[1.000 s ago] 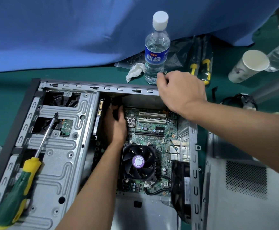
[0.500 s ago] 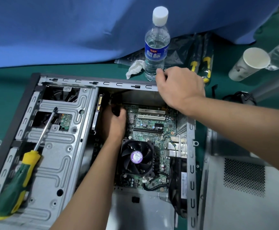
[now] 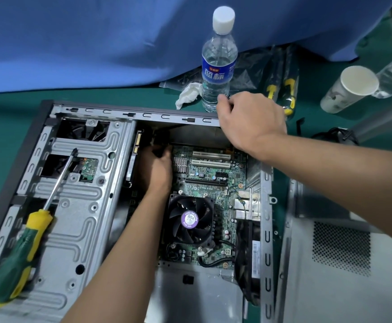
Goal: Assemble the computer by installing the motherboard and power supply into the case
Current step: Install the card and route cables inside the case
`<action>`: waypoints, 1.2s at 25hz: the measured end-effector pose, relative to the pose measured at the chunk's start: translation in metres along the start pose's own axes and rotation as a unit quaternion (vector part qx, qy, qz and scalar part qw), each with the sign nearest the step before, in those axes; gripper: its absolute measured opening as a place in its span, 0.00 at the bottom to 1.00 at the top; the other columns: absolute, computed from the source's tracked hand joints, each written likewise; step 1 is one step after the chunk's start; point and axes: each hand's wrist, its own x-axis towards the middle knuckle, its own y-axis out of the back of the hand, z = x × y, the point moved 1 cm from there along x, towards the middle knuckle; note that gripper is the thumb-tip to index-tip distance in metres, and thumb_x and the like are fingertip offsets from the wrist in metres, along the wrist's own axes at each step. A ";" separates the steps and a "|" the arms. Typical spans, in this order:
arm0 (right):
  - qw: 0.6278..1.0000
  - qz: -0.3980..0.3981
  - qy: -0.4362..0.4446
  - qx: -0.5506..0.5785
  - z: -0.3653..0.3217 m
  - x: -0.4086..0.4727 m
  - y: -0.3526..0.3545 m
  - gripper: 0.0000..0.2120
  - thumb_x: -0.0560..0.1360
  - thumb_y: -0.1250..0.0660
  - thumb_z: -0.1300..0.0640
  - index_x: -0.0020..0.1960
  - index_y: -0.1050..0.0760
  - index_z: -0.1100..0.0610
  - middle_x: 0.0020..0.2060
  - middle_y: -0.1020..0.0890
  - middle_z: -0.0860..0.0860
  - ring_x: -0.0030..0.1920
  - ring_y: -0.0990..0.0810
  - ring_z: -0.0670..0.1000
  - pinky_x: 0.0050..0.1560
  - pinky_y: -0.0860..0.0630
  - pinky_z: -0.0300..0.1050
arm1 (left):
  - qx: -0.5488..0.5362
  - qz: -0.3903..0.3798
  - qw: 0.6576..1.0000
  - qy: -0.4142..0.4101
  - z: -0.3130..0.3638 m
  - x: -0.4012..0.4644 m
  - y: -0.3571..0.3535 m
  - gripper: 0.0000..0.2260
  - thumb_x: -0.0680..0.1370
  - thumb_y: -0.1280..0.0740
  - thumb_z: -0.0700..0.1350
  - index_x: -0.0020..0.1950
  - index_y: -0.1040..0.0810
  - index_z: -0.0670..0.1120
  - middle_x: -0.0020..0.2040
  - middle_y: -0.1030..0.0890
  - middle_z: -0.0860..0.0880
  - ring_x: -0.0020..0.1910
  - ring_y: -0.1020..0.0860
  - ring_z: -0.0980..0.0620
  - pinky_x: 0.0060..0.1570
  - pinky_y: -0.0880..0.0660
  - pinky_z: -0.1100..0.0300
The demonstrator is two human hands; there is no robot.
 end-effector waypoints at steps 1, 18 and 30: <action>1.000 0.001 0.000 -0.001 0.000 0.000 0.000 0.26 0.81 0.52 0.42 0.43 0.22 0.55 0.37 0.21 0.54 0.39 0.25 0.59 0.41 0.35 0.48 | -0.003 0.000 1.000 0.004 0.001 0.000 0.001 0.14 0.78 0.29 0.47 0.59 0.20 0.39 0.56 0.18 0.39 0.56 0.20 0.42 0.54 0.27 0.56; 1.000 0.009 0.007 -0.010 0.004 0.000 -0.006 0.25 0.81 0.52 0.42 0.39 0.25 0.55 0.33 0.24 0.52 0.37 0.27 0.58 0.40 0.37 0.48 | -0.070 -0.006 0.997 0.045 0.000 0.001 -0.008 0.18 0.78 0.29 0.48 0.62 0.23 0.38 0.56 0.18 0.41 0.54 0.21 0.46 0.48 0.32 0.63; 1.000 -0.005 0.000 -0.014 0.008 0.003 0.000 0.28 0.82 0.53 0.41 0.37 0.25 0.56 0.29 0.27 0.52 0.33 0.29 0.57 0.39 0.36 0.47 | 0.192 -0.067 0.903 -0.379 0.030 -0.083 0.138 0.17 0.80 0.41 0.38 0.67 0.25 0.45 0.64 0.24 0.49 0.61 0.27 0.55 0.61 0.33 0.65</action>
